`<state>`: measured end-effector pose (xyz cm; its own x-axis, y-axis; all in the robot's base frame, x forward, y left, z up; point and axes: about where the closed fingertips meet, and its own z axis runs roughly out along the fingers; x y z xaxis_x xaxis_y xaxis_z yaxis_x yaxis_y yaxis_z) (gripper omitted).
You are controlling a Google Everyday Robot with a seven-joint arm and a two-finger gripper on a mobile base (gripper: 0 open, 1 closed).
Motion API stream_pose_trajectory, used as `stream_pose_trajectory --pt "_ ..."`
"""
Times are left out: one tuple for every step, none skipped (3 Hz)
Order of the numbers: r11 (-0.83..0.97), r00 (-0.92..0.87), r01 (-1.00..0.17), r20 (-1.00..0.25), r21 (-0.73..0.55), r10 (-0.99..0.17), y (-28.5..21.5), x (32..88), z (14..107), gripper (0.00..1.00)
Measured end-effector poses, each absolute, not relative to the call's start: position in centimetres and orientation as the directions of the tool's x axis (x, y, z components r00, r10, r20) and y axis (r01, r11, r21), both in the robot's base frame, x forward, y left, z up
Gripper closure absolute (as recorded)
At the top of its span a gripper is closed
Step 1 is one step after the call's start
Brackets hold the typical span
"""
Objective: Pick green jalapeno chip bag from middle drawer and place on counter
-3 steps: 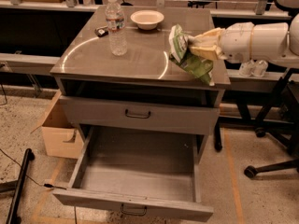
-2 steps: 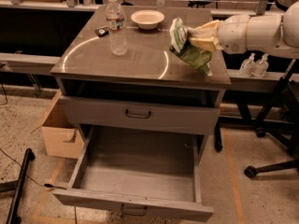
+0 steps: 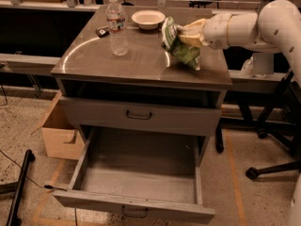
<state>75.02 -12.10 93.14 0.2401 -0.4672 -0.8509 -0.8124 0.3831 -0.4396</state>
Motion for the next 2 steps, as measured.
stream_pose_trajectory --pt "0.393 0.238 -0.808 -0.852 -0.44 -0.465 -11.29 76.3 92.77 0.35" --pt "0.412 0.229 -0.798 -0.853 -0.44 -0.469 -11.26 76.62 92.54 0.13"
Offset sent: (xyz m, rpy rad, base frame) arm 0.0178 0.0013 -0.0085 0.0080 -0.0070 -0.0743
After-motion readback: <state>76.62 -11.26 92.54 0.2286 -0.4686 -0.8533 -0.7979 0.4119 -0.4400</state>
